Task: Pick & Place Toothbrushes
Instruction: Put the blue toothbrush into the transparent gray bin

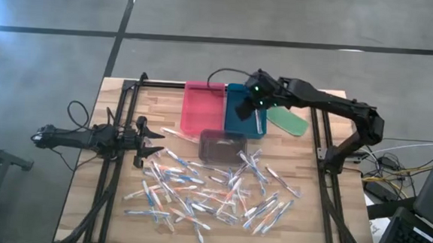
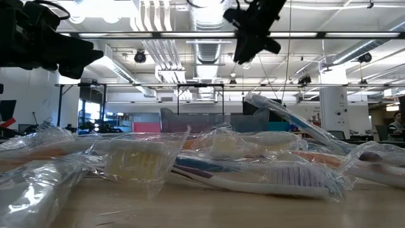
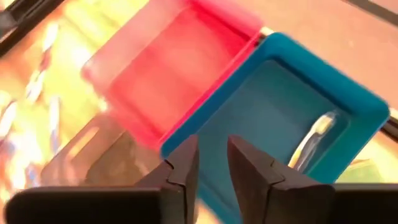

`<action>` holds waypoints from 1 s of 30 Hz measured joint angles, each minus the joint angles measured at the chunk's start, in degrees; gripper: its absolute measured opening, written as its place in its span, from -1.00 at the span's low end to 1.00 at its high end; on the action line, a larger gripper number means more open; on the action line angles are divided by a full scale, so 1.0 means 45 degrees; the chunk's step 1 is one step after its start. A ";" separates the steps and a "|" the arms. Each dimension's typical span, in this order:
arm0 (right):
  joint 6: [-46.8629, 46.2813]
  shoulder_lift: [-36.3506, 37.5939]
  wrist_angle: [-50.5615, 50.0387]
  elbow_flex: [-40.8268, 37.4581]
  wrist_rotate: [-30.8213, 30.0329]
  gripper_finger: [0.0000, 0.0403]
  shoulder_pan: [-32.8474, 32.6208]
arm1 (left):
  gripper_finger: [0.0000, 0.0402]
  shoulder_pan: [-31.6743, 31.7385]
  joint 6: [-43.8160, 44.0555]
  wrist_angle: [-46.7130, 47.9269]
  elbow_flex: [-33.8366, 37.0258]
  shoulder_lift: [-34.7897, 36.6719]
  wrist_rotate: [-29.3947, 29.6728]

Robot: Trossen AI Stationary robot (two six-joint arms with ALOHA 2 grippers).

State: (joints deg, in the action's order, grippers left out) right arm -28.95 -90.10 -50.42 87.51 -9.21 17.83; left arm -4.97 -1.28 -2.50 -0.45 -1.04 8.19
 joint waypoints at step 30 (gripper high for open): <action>-0.7606 0.0086 -0.3444 -0.2680 -0.4663 -0.76 -0.9932 | -0.02 0.0005 -0.0005 0.0000 -0.0005 0.0000 0.0000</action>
State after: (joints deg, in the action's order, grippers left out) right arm -63.18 -89.71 -65.91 75.45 -30.20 -26.87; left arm -4.95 -1.30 -2.50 -0.47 -1.04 8.19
